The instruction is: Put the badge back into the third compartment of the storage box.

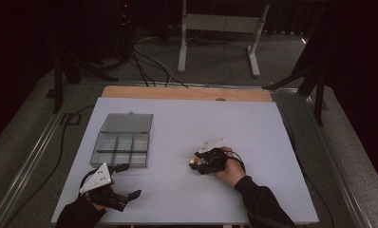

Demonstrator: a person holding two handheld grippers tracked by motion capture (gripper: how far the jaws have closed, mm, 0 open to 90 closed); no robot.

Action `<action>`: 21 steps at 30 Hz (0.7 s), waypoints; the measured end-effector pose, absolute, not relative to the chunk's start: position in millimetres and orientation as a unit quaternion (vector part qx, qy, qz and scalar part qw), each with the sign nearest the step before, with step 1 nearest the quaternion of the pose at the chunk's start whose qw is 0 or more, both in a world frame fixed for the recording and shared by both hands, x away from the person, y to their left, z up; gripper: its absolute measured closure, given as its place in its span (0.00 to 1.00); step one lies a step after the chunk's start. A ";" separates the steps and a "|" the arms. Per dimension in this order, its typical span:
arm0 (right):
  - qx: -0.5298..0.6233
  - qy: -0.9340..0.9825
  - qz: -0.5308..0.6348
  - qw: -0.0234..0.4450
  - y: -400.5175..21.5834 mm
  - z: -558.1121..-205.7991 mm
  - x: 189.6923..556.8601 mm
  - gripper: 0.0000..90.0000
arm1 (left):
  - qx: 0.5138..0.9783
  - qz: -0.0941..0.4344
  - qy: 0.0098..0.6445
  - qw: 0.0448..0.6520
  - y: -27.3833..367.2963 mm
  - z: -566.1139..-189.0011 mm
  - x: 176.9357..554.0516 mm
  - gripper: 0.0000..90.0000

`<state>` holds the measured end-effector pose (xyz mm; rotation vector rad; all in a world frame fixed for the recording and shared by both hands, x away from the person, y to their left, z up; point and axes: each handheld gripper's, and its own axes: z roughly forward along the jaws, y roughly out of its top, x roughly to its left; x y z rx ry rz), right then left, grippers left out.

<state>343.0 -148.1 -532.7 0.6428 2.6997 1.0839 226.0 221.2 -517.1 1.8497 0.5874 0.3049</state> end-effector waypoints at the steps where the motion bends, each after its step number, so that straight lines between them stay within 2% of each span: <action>1: 0.215 0.903 0.363 0.081 -148.1 -532.7 343.0 0.52 | 0.783 0.129 0.249 0.555 221.2 -517.1 226.0 0.00; 21: 0.226 0.903 0.353 0.094 -144.5 -530.3 339.5 0.53 | 0.783 0.129 0.249 0.555 221.5 -517.2 226.3 0.00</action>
